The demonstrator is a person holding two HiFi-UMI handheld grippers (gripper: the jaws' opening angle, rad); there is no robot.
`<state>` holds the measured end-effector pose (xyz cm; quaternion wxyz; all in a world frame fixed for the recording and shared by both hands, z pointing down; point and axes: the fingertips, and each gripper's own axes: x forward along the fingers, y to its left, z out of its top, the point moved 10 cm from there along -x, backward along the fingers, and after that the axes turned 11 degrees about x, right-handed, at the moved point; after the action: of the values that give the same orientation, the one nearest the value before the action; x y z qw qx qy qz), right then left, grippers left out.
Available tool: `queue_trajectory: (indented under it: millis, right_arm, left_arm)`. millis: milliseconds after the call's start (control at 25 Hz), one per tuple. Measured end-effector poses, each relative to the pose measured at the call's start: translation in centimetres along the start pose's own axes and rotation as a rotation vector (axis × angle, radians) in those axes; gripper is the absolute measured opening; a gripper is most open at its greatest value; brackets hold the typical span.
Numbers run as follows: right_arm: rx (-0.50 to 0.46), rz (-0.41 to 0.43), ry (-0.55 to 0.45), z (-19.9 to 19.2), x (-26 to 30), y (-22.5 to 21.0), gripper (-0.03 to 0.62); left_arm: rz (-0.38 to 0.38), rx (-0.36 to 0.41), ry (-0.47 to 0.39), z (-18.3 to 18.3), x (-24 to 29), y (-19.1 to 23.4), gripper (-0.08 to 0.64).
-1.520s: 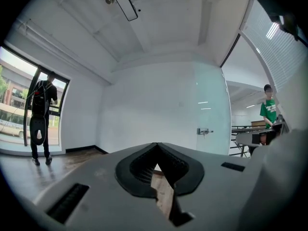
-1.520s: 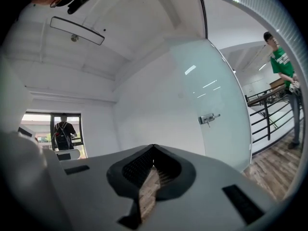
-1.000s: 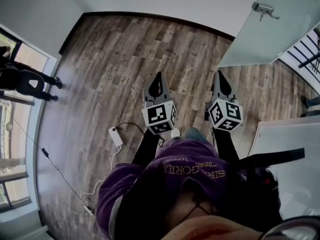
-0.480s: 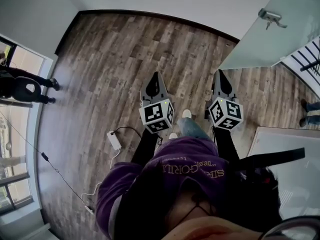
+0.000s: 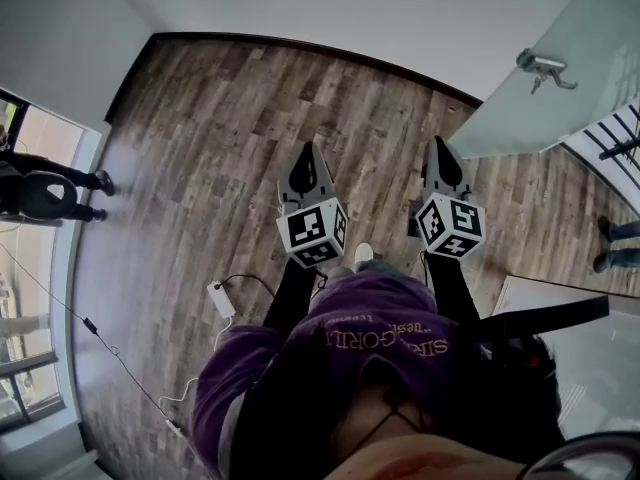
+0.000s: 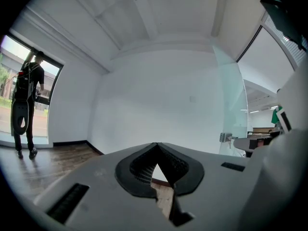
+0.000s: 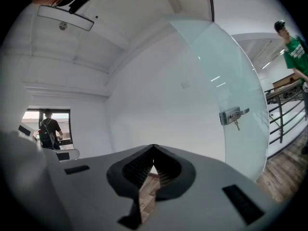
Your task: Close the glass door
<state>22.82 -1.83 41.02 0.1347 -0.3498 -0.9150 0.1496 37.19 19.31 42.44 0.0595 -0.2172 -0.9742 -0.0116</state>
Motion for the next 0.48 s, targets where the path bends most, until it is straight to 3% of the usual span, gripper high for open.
queue_trajectory:
  millis: [240,480]
  right_arm:
    - [0.014,0.015,0.028,0.4,2.8,-1.4,-0.014]
    - [0.015,0.012,0.02,0.2,6.7,-1.2,-0.014]
  left_arm:
    - [0.004,-0.001,0.024,0.0,2.8,-1.1,0.001]
    - [0.042,0.03,0.023,-0.5,6.2,0.6,0.001]
